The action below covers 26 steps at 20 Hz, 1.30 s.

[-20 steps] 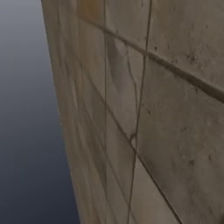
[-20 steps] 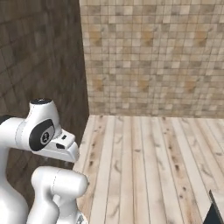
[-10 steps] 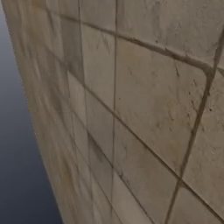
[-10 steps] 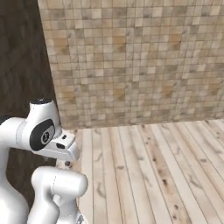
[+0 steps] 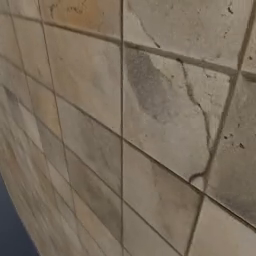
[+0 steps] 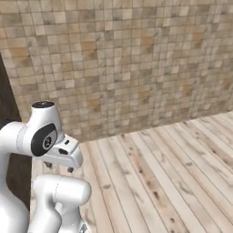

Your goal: Retrieve the butter from the fridge and place it on a plate on the dining table. Then retrieve the butter knife by the fridge and place it near the plate.

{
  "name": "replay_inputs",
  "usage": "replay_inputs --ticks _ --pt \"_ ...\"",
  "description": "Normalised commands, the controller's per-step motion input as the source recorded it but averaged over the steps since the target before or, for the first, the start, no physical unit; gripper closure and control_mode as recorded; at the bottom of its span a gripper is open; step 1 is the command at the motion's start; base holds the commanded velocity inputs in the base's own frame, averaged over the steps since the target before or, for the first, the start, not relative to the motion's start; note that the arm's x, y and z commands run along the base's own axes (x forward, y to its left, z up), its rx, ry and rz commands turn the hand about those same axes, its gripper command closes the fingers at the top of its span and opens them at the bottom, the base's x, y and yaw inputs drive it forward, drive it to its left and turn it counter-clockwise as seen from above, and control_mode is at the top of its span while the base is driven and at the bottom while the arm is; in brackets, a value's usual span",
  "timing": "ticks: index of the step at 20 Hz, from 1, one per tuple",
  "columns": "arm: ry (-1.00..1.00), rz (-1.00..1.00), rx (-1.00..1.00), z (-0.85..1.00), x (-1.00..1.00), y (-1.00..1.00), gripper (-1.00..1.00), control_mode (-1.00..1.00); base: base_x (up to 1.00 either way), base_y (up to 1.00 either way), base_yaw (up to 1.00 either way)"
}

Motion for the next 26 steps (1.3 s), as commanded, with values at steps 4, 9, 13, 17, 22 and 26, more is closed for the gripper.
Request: replay_inputs --ticks 4,9,13,17,22,26 --pt "0.00 0.00 0.00 0.00 0.00 0.00 -1.00 1.00 0.37 0.21 -0.61" --pt "0.00 0.00 0.00 0.00 0.00 0.00 -1.00 1.00 0.31 0.31 -0.69" --pt "0.00 0.00 0.00 0.00 0.00 0.00 -1.00 1.00 0.68 0.41 -0.77" --pt "0.00 0.00 0.00 0.00 0.00 0.00 -1.00 1.00 0.70 0.46 -0.76" --pt "0.00 0.00 0.00 0.00 0.00 0.00 -1.00 1.00 0.98 0.76 -0.54" --pt "0.00 0.00 0.00 0.00 0.00 0.00 -1.00 1.00 1.00 0.59 -0.22"
